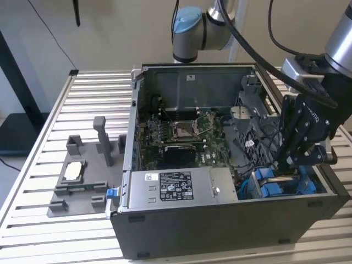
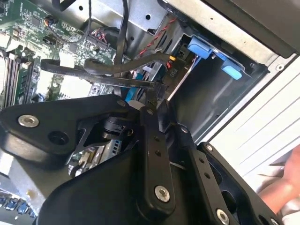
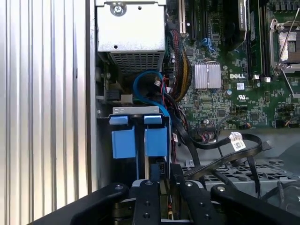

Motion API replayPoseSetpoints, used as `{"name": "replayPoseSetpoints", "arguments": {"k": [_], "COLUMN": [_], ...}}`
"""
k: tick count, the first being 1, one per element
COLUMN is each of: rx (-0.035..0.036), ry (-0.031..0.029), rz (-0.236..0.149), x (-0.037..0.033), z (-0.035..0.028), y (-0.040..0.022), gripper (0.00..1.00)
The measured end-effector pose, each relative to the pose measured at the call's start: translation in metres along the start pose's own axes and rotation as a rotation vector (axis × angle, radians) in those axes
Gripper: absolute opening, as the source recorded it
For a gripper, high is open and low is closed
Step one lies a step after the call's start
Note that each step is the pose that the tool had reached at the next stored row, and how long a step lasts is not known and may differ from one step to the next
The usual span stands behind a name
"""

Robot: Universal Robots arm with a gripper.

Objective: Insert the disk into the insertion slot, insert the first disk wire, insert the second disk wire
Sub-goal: 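Insert the second disk wire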

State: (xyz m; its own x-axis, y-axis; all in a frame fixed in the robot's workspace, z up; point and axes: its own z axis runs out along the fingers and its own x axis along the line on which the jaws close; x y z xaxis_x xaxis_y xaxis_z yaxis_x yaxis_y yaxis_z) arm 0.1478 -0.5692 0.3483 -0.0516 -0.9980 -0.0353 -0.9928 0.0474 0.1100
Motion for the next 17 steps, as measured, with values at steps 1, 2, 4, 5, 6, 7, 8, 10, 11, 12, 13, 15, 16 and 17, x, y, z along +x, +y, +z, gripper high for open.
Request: {"name": "replayPoseSetpoints", "arguments": {"k": [1,2,4,5,6,7,8,10,11,12,13,15,16,17], "rx": [0.0,0.0,0.0,0.0,0.0,0.0,0.0,0.0004,0.002,0.0065,0.0159,0.0391,0.051,0.0607], "ry": [0.0,-0.0001,-0.0001,-0.0002,-0.0002,-0.0004,-0.0004,-0.0003,-0.0005,-0.0007,-0.0011,-0.0022,-0.0027,-0.0033], "rz": [0.0,0.0,0.0,0.0,0.001,0.001,0.001,0.001,0.001,0.001,0.001,0.0,-0.001,-0.001], "x": [-0.0001,-0.0001,-0.0003,-0.0003,-0.0003,-0.0004,-0.0004,-0.0006,-0.0009,-0.0011,-0.0013,-0.0017,-0.002,-0.0022], "z": [-0.0021,-0.0041,-0.0071,-0.0083,-0.0094,-0.0104,-0.0111,-0.0122,-0.0124,-0.0125,-0.0125,-0.0124,-0.0123,-0.0122], "y": [0.0003,0.0005,0.0008,0.001,0.0011,0.0012,0.0012,0.0013,0.0015,0.0019,0.0026,0.0036,0.004,0.0045], "gripper": [0.24,0.24,0.24,0.24,0.24,0.24,0.24,0.24,0.24,0.24,0.24,0.24,0.24,0.24]}}
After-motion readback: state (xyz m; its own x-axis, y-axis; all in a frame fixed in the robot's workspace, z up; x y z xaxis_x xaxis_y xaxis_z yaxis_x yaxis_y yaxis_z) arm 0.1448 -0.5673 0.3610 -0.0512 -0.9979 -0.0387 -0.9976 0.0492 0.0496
